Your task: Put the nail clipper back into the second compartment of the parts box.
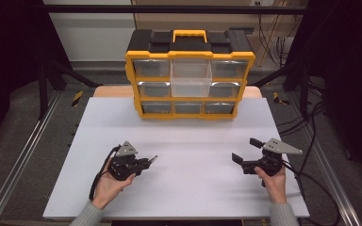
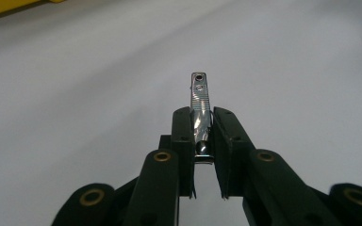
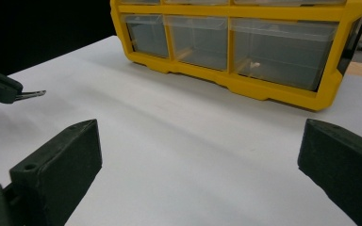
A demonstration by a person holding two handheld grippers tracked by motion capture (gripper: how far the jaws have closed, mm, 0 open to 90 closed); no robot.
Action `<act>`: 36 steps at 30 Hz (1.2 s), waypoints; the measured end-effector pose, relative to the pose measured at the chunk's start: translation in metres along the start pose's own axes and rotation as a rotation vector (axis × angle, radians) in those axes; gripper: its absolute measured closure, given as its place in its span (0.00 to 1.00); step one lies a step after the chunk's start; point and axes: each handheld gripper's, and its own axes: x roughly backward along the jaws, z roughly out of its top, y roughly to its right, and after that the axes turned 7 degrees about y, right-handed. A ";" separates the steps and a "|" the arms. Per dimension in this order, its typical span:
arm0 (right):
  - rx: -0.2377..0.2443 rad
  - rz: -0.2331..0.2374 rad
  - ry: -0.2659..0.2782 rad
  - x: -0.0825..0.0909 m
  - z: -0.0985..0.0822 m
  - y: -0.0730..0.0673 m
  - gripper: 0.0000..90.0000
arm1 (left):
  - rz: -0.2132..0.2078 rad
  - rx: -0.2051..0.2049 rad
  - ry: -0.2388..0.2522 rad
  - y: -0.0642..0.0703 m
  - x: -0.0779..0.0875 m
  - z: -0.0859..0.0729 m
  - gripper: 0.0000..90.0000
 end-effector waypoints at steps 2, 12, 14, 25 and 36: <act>-0.002 0.000 0.000 0.000 0.000 0.000 0.01 | 0.002 -0.003 0.008 0.000 0.002 0.002 0.88; 0.001 -0.002 0.001 0.000 -0.001 0.001 0.01 | 0.003 0.006 0.039 -0.002 0.012 0.007 0.88; 0.002 -0.001 0.002 0.000 -0.001 0.001 0.01 | 0.005 0.009 0.050 -0.002 0.014 0.009 0.88; -0.003 -0.002 0.000 0.000 -0.001 0.001 0.01 | 0.001 0.010 0.090 0.000 0.027 0.017 0.88; 0.000 -0.004 0.001 0.000 -0.001 0.001 0.01 | -0.010 0.003 0.132 0.002 0.041 0.033 0.88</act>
